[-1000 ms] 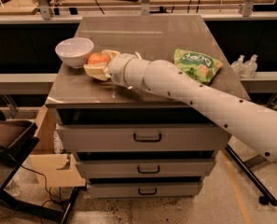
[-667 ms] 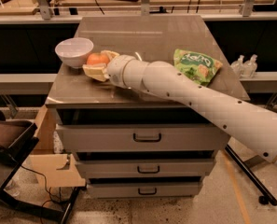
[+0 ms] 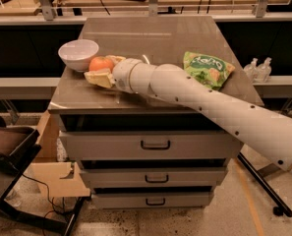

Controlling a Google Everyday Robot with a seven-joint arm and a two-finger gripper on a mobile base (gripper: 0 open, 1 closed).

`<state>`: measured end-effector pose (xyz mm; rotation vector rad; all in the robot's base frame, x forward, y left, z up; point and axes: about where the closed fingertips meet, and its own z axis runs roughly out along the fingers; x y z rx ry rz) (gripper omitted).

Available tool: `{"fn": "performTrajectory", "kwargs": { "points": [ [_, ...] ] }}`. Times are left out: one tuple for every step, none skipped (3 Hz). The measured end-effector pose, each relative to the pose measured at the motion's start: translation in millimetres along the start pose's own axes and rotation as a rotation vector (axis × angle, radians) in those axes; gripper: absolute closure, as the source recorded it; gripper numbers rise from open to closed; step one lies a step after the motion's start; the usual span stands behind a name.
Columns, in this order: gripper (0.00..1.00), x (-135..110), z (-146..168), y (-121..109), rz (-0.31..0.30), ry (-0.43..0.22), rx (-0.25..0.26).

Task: Move orange near white bowl

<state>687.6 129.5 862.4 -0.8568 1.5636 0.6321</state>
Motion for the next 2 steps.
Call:
{"fn": "performTrajectory", "kwargs": {
  "points": [
    [0.00,-0.3,1.2,1.6,0.000,0.000,-0.003],
    [0.00,-0.3,1.2,1.7,0.000,0.000,-0.003]
  ]
}}
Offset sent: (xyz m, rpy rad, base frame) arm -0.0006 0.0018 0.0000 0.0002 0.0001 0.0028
